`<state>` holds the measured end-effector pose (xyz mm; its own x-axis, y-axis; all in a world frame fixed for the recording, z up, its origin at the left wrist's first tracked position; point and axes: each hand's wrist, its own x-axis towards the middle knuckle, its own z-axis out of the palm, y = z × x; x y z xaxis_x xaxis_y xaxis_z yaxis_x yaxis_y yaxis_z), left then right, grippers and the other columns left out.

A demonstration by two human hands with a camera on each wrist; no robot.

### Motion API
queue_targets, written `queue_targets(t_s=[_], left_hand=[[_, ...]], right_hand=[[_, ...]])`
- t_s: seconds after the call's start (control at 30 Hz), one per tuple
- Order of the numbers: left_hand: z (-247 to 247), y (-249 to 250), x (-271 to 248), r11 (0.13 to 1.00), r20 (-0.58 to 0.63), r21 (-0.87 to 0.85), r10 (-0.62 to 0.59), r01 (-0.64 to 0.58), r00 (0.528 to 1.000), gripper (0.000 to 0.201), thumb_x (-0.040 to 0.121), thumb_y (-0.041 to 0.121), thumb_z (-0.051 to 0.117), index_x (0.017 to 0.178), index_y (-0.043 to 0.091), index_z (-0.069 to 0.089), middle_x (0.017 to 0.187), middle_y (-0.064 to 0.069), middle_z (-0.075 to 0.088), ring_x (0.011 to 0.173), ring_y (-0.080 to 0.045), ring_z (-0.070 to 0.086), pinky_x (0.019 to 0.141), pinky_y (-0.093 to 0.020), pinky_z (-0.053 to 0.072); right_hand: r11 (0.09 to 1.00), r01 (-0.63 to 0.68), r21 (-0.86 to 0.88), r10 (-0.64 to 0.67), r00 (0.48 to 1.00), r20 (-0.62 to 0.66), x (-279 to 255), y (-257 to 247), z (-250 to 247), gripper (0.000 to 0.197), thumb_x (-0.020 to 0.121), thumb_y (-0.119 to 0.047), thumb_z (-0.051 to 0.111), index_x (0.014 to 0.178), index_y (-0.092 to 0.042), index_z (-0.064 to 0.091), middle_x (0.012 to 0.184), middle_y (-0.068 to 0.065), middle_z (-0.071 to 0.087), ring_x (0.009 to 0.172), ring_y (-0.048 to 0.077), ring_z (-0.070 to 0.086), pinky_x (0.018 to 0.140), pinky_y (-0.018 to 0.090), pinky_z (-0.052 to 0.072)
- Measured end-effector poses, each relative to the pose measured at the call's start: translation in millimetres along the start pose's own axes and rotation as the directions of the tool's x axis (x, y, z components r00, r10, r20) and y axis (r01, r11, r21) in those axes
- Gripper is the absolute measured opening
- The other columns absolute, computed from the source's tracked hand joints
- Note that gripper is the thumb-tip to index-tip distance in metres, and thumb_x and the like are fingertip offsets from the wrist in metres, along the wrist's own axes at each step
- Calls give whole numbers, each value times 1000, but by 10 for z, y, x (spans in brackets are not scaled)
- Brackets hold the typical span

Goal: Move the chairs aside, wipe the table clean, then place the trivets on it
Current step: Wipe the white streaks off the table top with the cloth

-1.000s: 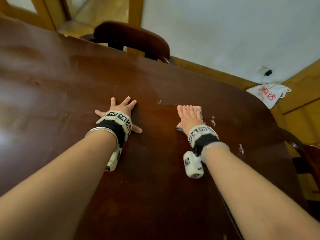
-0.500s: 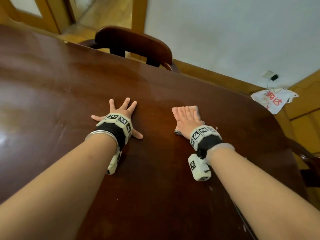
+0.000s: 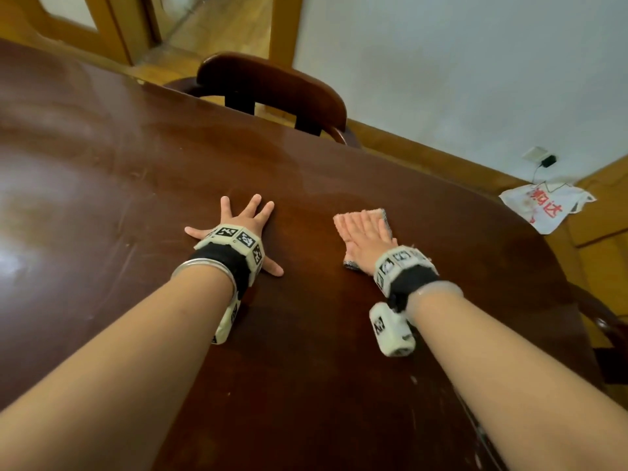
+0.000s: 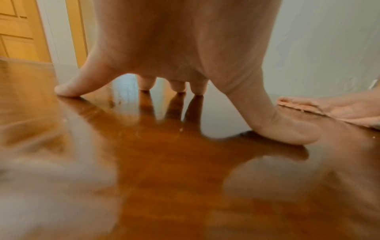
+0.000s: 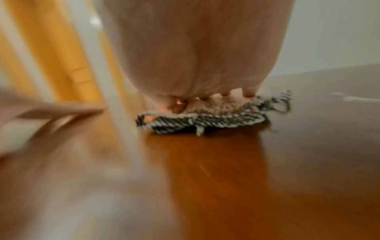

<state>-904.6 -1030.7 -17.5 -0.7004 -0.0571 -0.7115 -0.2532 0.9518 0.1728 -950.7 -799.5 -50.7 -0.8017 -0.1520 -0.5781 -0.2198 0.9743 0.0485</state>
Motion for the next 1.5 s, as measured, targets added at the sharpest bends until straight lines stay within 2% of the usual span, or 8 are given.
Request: queue_targets(t_s=[0.33,0.47,0.6,0.73,0.87,1.07,1.33,1.5], left_hand=[[-113,-18,75,1000,-4,26,12,-12,1000,127,56,56,83,145,49,-8,154,23,-20,142,-34,-22,96,-80,16],[-190,19,183,1000,-38,-3,-9,9,999,125,57,58,81,145,50,-7,154,23,-19,142,-34,-21,95,-81,15],[-306,-33,509,999,-125,-37,-39,35,991,139,48,64,81,149,37,-11,156,17,-16,143,-35,-17,105,-73,15],[-469,-86,756,998,-154,-1,-58,58,986,145,43,67,81,150,33,-11,157,13,-15,143,-39,-13,109,-66,19],[-563,-83,848,998,-166,48,-41,50,985,142,47,65,81,150,33,-11,158,11,-12,141,-44,-10,110,-64,18],[-538,-137,950,999,-124,2,-51,52,991,149,34,70,80,146,43,-14,155,18,-18,141,-40,-19,106,-70,19],[-569,-148,982,998,-133,51,-24,31,991,150,35,72,79,146,41,-15,156,16,-18,140,-42,-18,107,-69,17],[-561,-143,935,999,-122,10,-43,45,992,147,37,68,81,145,44,-15,154,20,-20,141,-39,-20,104,-72,20]], right_hand=[[979,168,113,-167,986,-22,-463,-509,147,58,103,-33,20,148,-42,-15,156,-14,-27,144,17,-26,118,49,-8],[991,-37,130,39,999,-9,-21,-143,4,61,100,-30,17,148,-38,-20,157,-4,-28,144,27,-24,117,56,-3],[996,82,25,-79,992,-96,243,-573,-285,63,91,-27,46,144,-46,16,159,8,11,146,41,5,108,66,20],[978,158,135,-154,987,-37,339,-935,-417,68,100,-22,36,150,-47,-3,159,-8,-20,144,30,-23,115,59,-6],[968,251,28,-247,964,-94,747,-750,-547,66,100,-27,30,150,-40,-11,159,-8,-22,145,24,-22,115,59,-4],[980,-128,154,151,977,-153,968,-75,-430,60,99,-36,19,151,-35,-11,160,3,-18,147,30,-15,116,58,-1],[982,132,138,-113,984,-139,913,-961,-697,59,102,-35,28,149,-47,-4,160,-9,-18,146,28,-20,114,59,-5],[993,102,-57,-112,970,-215,1015,-263,-773,57,91,-29,33,147,-32,20,153,5,28,138,33,30,109,59,25]])
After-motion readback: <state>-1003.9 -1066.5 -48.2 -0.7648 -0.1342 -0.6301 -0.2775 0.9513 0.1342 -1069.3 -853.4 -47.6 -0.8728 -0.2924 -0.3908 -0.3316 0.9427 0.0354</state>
